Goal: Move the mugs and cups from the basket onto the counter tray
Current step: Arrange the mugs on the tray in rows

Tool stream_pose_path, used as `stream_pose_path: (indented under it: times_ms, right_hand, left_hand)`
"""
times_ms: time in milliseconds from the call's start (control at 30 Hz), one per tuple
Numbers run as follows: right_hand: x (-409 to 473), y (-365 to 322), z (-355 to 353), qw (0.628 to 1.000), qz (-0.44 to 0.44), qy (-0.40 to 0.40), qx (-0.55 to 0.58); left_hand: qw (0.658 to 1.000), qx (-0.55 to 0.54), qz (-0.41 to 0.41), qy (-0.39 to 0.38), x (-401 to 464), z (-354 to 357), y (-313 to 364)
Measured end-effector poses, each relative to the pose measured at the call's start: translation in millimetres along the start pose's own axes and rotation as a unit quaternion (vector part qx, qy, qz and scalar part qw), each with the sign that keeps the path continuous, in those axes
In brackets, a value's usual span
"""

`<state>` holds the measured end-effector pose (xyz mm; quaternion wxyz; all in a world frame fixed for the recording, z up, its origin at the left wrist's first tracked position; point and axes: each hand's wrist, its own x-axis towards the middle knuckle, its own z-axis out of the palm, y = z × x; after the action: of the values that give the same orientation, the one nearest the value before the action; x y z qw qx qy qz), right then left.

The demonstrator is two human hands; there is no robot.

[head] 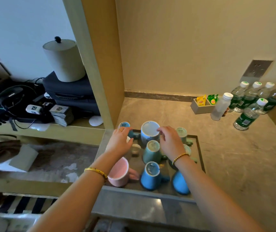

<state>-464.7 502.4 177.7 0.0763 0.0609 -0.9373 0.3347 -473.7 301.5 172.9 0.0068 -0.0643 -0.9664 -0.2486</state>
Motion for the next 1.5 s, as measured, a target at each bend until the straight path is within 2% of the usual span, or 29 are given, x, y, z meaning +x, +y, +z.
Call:
stream_pose_path:
  times_ms: [100,167,400,500,567,633,700,800,933,1033,1200,1400,1500]
  right_hand:
    - [16,-19,28,0.996,0.009,-0.08,-0.034]
    - [27,-25,44,0.992,0.032,-0.102,-0.074]
    - [49,-19,64,0.96,0.112,-0.157,-0.203]
    - [57,-13,64,0.956,0.131,-0.156,-0.21]
    - [63,-12,66,0.957,0.12,-0.15,-0.216]
    - [68,-13,71,0.955,0.072,-0.158,-0.239]
    - [73,-18,76,0.947,0.028,-0.183,-0.262]
    - [84,-24,86,0.928,0.01,-0.223,-0.299]
    - [95,-27,89,0.934,0.119,-0.189,-0.279]
    - [97,-23,80,0.93,0.174,-0.213,-0.243]
    - [97,-14,70,0.922,0.181,-0.267,-0.214]
    - [97,-9,68,0.906,0.219,-0.279,-0.23]
    - [99,-6,67,0.919,0.188,-0.261,-0.227]
  left_hand:
    - [0.999,-0.01,-0.039,-0.025,14,-12,-31]
    - [0.998,-0.008,-0.045,-0.05,27,-16,-47]
    - [0.989,0.024,-0.003,-0.147,74,-13,-62]
    - [0.98,0.042,0.034,-0.19,88,-6,-59]
    - [0.975,0.052,0.049,-0.213,95,-2,-61]
    - [0.971,0.052,0.055,-0.227,99,1,-65]
    - [0.97,0.047,0.054,-0.231,102,2,-67]
    - [0.971,0.047,0.052,-0.228,105,3,-67]
    - [0.976,0.041,0.035,-0.209,106,6,-68]
    - [0.977,0.058,0.023,-0.202,107,7,-67]
    - [0.979,0.079,0.001,-0.189,105,10,-61]
    - [0.981,0.076,-0.019,-0.177,101,10,-56]
    - [0.981,0.075,-0.025,-0.177,101,9,-55]
